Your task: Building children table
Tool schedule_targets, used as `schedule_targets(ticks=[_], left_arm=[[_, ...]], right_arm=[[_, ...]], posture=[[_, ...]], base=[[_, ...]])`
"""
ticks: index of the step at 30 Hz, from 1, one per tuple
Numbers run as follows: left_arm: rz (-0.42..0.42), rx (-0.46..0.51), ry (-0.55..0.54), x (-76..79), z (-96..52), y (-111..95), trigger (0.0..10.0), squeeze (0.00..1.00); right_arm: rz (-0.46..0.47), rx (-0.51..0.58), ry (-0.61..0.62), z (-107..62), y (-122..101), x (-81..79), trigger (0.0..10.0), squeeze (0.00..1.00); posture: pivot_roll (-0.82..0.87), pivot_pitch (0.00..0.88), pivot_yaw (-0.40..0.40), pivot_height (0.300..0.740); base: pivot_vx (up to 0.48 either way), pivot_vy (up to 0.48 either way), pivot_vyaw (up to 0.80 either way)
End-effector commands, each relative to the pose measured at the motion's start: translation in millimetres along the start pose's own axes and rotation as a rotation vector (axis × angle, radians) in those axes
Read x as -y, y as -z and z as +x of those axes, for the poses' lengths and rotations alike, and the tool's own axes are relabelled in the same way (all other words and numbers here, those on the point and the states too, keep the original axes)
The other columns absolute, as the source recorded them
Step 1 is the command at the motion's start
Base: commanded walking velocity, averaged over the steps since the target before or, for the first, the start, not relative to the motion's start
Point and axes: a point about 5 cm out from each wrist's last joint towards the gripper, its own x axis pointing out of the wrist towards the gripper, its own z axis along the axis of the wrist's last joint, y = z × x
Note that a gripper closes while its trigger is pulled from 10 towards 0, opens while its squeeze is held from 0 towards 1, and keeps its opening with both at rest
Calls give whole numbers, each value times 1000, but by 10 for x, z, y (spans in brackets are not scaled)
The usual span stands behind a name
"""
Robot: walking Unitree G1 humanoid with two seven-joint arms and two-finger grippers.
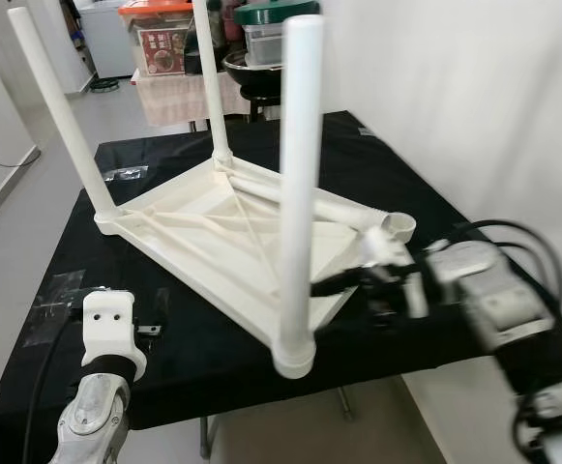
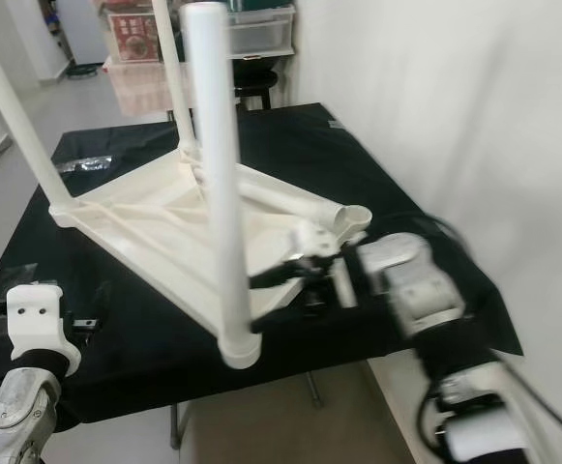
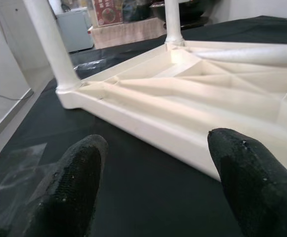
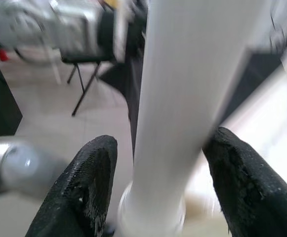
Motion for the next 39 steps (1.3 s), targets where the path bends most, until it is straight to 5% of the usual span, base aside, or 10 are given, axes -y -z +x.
schedule_targets(ticks=[1,3,7,9,10,15,21,28,34,39], left_arm=[[30,3,-11,-28,0,-25,10000,0],[37,12,-12,-18,-4,-45,10000,0],[40,14,-14,-16,-10,-50,10000,0],[46,10,-21,-35,-40,-38,10000,0],[46,10,-21,-35,-40,-38,10000,0],[42,-9,27,15,-85,9,10000,0],[25,-14,98,119,-172,15,10000,0],[18,-57,124,146,-323,87,10000,0],[9,-71,213,239,-587,124,10000,0],[6,-74,156,153,-644,116,10000,0]], right_arm=[[-130,40,-30,355,-290,8,10000,0],[-177,88,-41,720,-502,-3,10000,0],[-202,53,-51,763,-486,30,10000,0],[-265,-171,-97,439,-202,119,10000,0],[-265,-171,-97,439,-202,119,10000,0],[-229,-408,-165,-131,-46,205,10000,0],[-236,-655,-145,-309,180,298,10000,0],[-259,-712,-133,-221,321,345,10000,0],[-342,-737,-82,60,416,400,10000,0],[-377,-768,-98,168,449,411,10000,0]], posture=[[-8,0,8,740],[4,0,0,740],[14,0,-6,740],[20,0,-11,740],[20,0,-11,740],[11,0,-7,740],[24,0,-5,740],[34,0,-8,740],[48,0,-7,740],[60,0,-10,740]], base=[[0,0,0],[0,0,0],[0,0,0],[0,0,0],[0,0,0],[0,0,0],[0,0,0],[0,0,0],[0,0,0],[0,0,0]])
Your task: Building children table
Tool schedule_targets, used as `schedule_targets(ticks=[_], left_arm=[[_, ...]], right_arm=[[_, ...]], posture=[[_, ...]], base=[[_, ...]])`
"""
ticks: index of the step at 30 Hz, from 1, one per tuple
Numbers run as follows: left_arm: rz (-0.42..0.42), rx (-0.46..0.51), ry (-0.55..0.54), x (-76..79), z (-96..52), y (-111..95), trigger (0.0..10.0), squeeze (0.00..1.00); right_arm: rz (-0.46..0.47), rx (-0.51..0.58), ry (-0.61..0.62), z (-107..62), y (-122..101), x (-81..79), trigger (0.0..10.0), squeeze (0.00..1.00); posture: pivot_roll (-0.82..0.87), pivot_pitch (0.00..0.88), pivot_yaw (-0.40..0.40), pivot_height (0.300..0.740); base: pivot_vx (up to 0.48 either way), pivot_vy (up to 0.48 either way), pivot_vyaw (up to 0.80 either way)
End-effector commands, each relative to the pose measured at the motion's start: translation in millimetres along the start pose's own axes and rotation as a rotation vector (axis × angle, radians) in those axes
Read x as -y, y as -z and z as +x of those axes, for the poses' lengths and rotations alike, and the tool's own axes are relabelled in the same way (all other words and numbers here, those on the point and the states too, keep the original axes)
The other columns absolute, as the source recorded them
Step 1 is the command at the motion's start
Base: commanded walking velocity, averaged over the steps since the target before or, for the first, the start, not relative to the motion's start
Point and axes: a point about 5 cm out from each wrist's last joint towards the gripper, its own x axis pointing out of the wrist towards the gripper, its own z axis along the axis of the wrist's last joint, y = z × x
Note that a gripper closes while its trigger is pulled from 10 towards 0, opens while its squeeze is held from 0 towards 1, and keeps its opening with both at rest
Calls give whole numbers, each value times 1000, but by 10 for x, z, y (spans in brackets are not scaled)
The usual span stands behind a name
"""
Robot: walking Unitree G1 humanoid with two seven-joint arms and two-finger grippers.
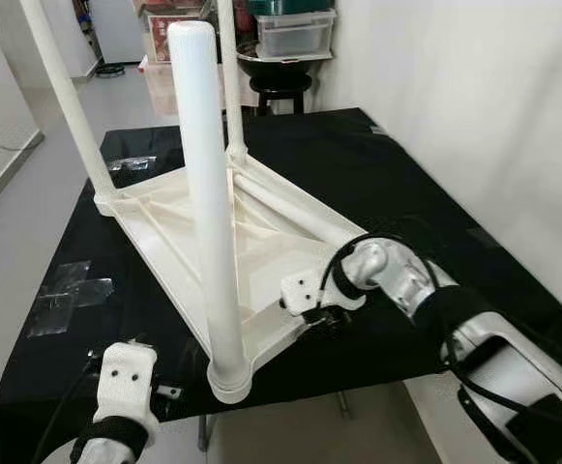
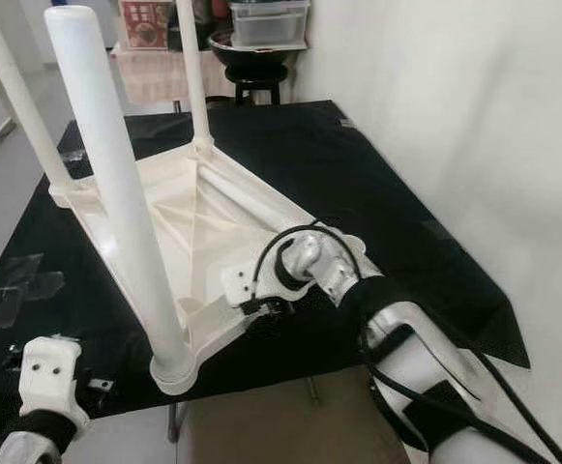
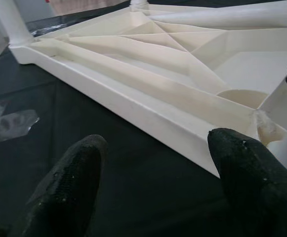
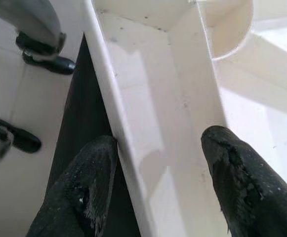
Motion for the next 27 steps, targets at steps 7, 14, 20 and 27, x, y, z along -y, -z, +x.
schedule_targets(ticks=[7,14,20,27], left_arm=[[31,25,-90,-94,-19,-48,10000,0],[48,34,-173,-185,-8,-51,10000,0],[76,48,-262,-324,7,-85,10000,0],[91,52,-316,-408,17,-94,10000,0]], right_arm=[[-75,-86,-48,65,5,20,0,0],[-79,-78,7,114,-98,122,0,0],[15,58,89,154,-307,260,0,0],[219,231,227,175,-517,449,0,0]], posture=[[53,0,-35,740],[42,0,-50,740],[43,0,-55,740],[45,0,-55,740]], base=[[0,0,0],[0,0,0],[0,0,0],[0,0,0]])
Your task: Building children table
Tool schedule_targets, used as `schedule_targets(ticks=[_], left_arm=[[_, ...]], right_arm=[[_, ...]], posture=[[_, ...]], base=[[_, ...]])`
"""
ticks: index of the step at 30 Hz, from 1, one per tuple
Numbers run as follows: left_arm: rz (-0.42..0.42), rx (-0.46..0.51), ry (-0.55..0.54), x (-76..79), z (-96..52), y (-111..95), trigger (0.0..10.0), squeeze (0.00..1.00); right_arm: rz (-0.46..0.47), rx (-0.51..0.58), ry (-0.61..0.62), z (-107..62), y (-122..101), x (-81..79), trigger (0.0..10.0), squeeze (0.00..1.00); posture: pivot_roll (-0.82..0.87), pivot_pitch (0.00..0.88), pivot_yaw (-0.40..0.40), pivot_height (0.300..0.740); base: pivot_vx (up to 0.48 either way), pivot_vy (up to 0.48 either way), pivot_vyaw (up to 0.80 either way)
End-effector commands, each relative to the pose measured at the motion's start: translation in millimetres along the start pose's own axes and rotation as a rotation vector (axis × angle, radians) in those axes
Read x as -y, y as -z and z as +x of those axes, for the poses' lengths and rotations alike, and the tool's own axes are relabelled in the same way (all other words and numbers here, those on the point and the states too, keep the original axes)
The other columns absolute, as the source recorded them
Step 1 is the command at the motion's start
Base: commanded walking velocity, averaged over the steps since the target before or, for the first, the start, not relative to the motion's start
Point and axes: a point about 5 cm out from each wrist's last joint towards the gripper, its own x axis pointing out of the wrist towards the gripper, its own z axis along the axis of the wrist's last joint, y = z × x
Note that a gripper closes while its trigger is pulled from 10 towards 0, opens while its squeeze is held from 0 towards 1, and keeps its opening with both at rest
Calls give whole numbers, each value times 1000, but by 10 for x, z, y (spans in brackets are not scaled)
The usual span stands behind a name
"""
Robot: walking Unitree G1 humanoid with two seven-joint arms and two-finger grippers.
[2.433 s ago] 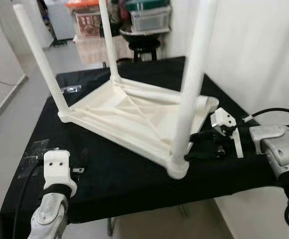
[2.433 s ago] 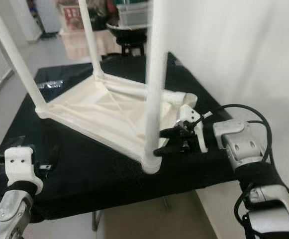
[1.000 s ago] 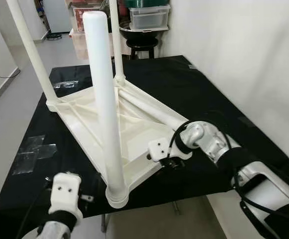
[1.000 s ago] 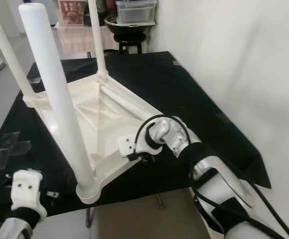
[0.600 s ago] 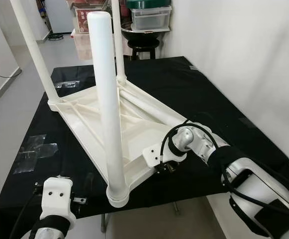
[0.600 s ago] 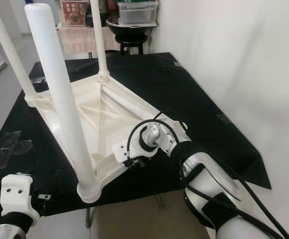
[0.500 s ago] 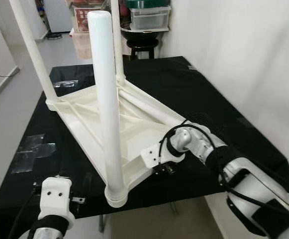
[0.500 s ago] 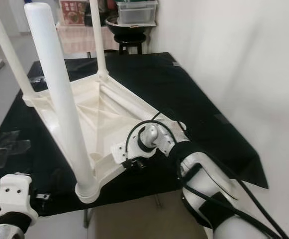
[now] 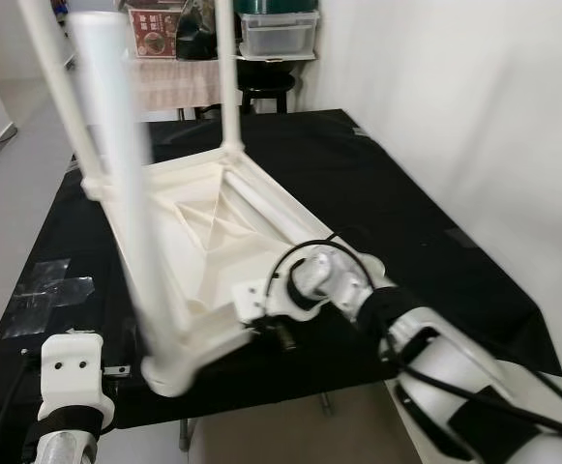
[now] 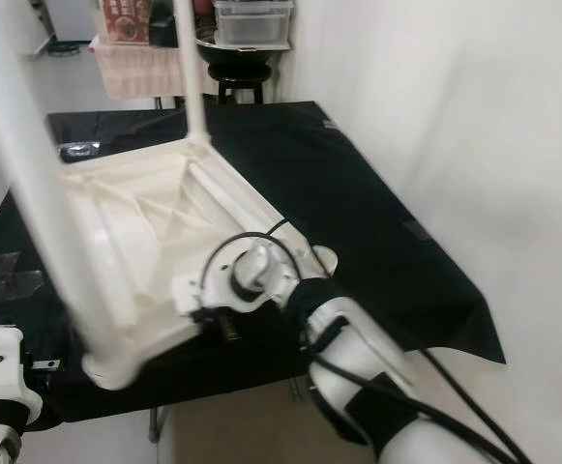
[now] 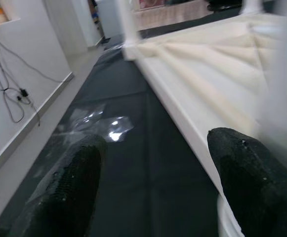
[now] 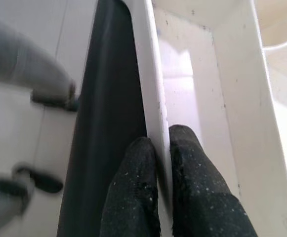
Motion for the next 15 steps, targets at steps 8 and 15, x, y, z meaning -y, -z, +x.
schedule_targets(ticks=[8,15], left_arm=[[16,-10,-10,18,18,27,10000,0],[14,-10,-15,22,31,27,10000,0]], right_arm=[[129,205,261,-108,-357,303,0,0],[65,359,257,118,-714,214,7059,0]], posture=[[58,0,-55,740],[62,0,-49,740]], base=[[0,0,0],[0,0,0]])
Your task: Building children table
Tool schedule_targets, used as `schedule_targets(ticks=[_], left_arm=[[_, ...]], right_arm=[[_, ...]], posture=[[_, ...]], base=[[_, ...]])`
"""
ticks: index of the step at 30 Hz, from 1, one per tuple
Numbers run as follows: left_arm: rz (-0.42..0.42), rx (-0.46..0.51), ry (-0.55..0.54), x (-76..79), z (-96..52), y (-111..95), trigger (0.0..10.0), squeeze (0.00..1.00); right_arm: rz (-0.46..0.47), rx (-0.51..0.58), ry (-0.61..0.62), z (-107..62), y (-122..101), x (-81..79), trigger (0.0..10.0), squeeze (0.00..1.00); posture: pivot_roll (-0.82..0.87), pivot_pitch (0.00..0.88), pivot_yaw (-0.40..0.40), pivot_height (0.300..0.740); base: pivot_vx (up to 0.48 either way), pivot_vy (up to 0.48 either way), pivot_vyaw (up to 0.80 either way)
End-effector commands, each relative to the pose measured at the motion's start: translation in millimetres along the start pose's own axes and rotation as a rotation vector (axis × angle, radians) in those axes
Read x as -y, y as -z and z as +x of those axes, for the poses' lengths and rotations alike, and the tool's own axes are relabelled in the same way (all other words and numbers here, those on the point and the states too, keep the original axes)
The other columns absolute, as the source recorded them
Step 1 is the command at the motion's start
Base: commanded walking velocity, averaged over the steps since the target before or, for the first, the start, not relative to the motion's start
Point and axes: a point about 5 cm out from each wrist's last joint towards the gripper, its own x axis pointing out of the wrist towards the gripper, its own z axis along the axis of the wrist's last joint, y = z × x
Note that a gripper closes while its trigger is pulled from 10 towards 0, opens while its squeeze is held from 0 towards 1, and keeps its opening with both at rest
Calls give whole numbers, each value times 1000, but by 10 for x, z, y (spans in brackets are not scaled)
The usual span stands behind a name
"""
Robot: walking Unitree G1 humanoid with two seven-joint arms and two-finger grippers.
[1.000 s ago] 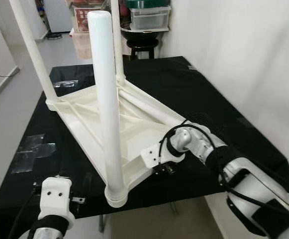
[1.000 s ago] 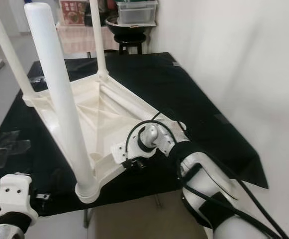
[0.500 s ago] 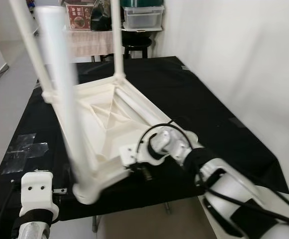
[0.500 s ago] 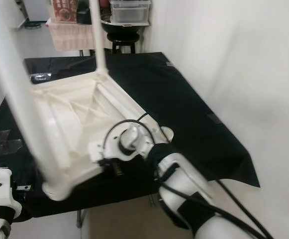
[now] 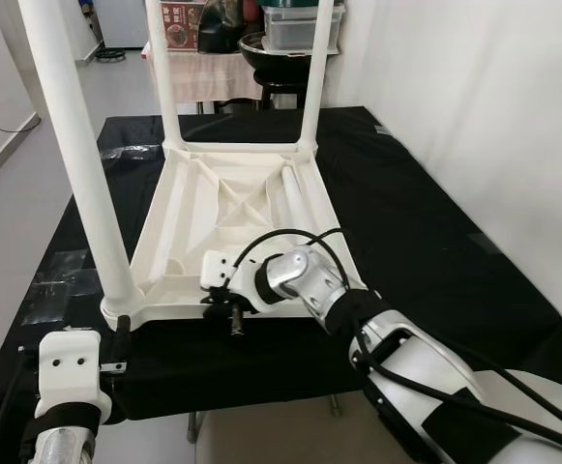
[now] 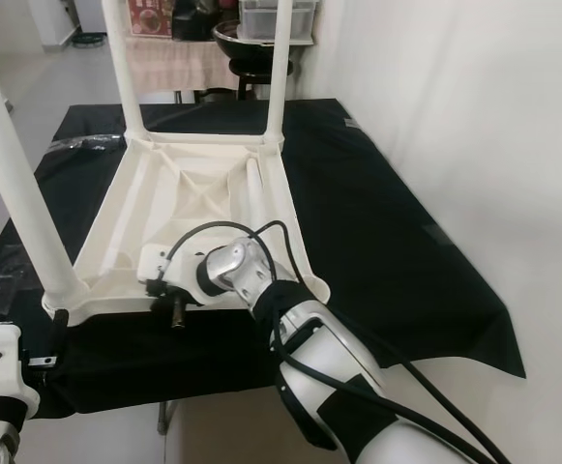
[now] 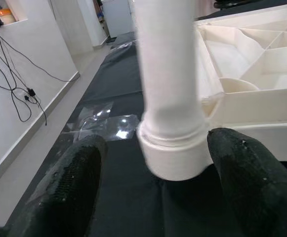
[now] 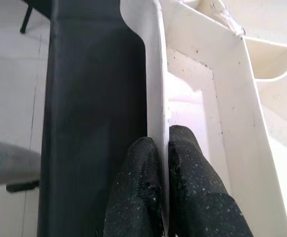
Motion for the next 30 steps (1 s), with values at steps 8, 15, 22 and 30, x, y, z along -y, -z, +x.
schedule_targets(ticks=[8,15,22,30], left_arm=[[2,-11,-5,34,50,27,10000,0],[6,-11,-7,45,76,33,10000,0],[-16,32,242,321,139,-34,10000,0],[-13,9,642,671,19,-27,10000,0]], right_arm=[[-173,294,-42,194,-489,-216,10000,1000],[-166,296,14,15,-322,-96,10000,1000],[-35,284,240,-529,-52,296,10000,90],[-56,263,146,-946,190,270,10000,0]], posture=[[61,0,-46,740],[49,0,-39,740],[23,0,-19,740],[3,0,-4,740]], base=[[0,0,0],[0,0,0],[0,0,0],[0,0,0]])
